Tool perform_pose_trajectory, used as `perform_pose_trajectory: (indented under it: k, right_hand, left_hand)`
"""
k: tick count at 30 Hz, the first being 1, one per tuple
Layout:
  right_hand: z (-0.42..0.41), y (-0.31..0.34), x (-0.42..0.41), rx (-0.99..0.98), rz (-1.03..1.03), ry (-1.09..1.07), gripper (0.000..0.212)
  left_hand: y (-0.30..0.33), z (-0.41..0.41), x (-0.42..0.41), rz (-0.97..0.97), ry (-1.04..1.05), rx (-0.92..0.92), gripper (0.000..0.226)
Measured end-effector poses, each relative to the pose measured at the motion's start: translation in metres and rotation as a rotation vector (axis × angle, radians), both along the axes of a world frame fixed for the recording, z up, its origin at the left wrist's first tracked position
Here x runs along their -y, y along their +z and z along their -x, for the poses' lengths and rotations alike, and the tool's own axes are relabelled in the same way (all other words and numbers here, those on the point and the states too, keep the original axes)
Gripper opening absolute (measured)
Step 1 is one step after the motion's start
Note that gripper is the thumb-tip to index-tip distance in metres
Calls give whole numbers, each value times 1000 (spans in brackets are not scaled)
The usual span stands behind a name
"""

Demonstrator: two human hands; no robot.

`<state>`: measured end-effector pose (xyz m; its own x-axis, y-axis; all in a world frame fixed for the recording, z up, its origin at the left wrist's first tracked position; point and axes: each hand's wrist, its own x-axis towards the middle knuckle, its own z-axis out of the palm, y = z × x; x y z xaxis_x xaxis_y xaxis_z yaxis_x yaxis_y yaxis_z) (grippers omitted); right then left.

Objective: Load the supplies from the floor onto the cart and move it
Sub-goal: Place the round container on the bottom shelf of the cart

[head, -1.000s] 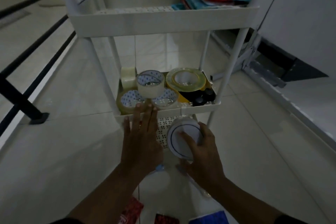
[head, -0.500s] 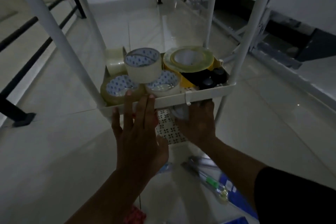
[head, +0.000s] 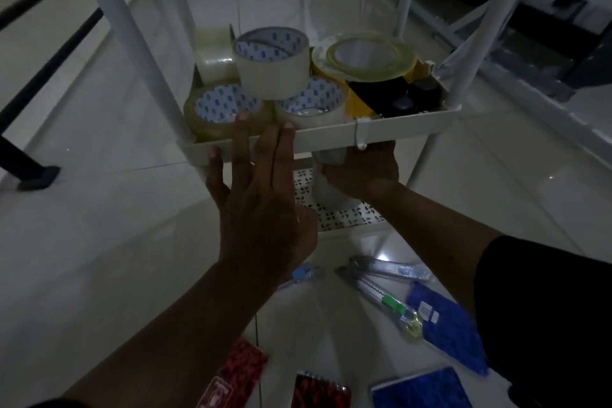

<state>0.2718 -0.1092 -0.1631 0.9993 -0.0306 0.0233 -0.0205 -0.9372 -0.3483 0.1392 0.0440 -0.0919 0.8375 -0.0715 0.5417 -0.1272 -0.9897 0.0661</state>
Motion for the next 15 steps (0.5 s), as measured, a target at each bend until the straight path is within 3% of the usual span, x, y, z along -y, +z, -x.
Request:
perform_pose_trajectory:
  k: [3,7,11,15]
  right_hand:
    - [0,-1,0,-26,-11,-77,71]
    - [4,-2,4,200,70,104,80]
    - [12,14,10,30,109,34,73]
    - [55,26,16,518,-27,188,55]
  left_hand:
    - [-1,0,0,7,-8,-6,97]
    - [-2,0,-4,-4,-37,-3,97]
    - [-2,1,-6,11,-52,-1,97]
    - [0,4,-5,15,-76,2,96]
